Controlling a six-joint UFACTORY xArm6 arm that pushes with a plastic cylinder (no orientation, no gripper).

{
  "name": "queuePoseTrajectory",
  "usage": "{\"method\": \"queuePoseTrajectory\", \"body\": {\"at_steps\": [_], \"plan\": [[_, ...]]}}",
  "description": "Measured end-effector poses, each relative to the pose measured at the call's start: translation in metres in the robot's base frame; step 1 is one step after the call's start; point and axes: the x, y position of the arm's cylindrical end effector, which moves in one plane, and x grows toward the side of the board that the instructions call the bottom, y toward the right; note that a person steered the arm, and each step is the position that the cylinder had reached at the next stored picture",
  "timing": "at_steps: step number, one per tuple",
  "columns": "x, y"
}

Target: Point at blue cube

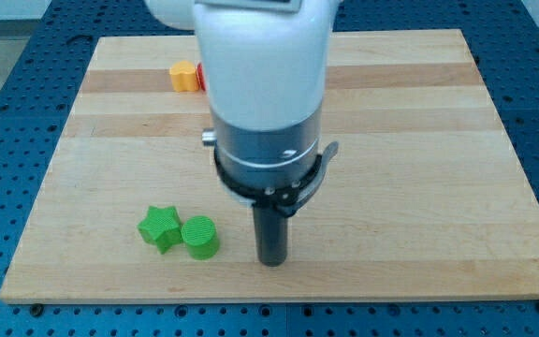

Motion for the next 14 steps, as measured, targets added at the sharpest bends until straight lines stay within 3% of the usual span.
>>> {"method": "queuePoseTrajectory", "body": {"at_steps": [4, 6, 8, 10, 12, 14], "plan": [[-0.016, -0.063], [-0.028, 0.034], [-0.128, 0.161], [-0.28, 0.189], [-0.365, 0.117], [-0.343, -0.004]]}}
